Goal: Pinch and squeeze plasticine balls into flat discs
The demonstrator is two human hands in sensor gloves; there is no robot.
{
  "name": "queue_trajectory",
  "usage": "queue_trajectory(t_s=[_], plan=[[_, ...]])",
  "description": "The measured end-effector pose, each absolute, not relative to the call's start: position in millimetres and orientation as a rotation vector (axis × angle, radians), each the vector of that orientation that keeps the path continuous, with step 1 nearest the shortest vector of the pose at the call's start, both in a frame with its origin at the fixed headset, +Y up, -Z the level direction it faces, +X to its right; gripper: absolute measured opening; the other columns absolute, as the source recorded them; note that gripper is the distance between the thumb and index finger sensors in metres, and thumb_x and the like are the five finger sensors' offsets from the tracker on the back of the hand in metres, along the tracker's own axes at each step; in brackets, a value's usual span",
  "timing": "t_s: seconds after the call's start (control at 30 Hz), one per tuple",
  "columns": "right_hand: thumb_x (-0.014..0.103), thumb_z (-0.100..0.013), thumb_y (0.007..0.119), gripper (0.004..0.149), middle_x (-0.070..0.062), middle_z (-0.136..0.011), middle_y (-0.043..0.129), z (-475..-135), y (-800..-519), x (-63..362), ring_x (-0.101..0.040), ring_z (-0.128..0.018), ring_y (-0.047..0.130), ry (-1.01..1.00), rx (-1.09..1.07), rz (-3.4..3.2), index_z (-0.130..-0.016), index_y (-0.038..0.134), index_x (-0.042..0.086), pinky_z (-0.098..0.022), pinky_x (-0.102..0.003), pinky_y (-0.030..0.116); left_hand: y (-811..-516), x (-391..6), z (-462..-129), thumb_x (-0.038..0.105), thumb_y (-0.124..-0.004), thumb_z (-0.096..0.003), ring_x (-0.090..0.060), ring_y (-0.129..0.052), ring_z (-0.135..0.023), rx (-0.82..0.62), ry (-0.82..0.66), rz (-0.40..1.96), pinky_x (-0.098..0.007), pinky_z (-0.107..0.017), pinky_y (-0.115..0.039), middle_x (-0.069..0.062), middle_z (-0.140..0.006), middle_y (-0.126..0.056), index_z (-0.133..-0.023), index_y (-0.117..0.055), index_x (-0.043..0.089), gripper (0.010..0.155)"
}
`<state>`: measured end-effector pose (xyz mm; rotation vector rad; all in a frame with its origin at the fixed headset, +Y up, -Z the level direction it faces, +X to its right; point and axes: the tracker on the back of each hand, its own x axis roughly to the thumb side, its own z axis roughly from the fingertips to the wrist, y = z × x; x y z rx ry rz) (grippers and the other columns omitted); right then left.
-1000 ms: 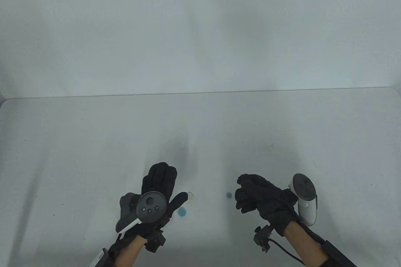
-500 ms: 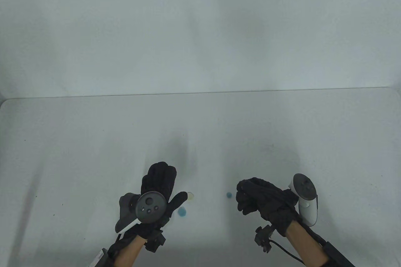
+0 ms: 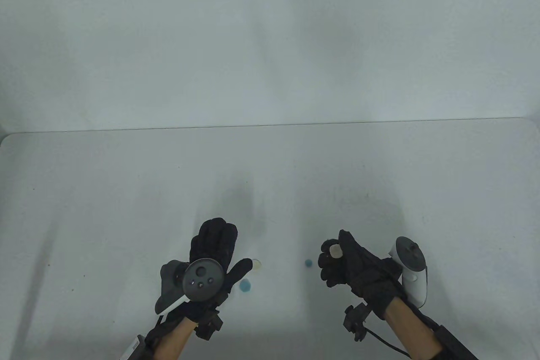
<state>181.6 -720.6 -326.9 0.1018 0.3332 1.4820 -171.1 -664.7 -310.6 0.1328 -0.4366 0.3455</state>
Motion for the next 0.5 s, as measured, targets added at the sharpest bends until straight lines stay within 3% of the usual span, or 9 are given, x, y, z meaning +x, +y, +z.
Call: queue_trajectory(t_s=[0.23,0.4,0.5], plan=[[0.046,-0.059,0.065,0.046,-0.004,-0.055,0.100,-326.7,-719.3,185.2,-0.013,-0.033,0.104,0.264,0.032,1.520,-0.080,0.083,0.009,-0.018,-0.018,0.095,-664.9,-171.2,-310.6,0.052,-0.064,-0.0540,-0.058,-0.036,-0.106,0.133,-0.437,0.347,-0.066,-0.073,-0.040,-0.031,-0.116,-0.033,-0.114,-0.043,0.001,0.081],[0.043,-0.058,0.068,0.043,-0.003,-0.047,0.100,-325.0,-715.7,185.1,-0.011,-0.026,0.102,0.210,0.007,1.587,-0.074,0.087,0.008,-0.013,-0.016,0.093,-665.1,-170.8,-310.5,0.052,-0.064,-0.0540,-0.058,-0.036,-0.106,0.128,-0.439,0.344,-0.066,-0.073,-0.040,-0.031,-0.116,-0.033,-0.114,-0.043,0.001,0.081],[0.044,-0.059,0.067,0.043,-0.002,-0.055,0.101,-325.8,-716.6,184.5,-0.014,-0.034,0.103,0.223,0.030,1.560,-0.078,0.086,0.011,-0.019,-0.019,0.094,-665.0,-171.0,-310.5,0.052,-0.064,-0.0540,-0.058,-0.036,-0.106,0.130,-0.439,0.344,-0.066,-0.073,-0.040,-0.031,-0.116,-0.033,-0.114,-0.043,0.001,0.081]])
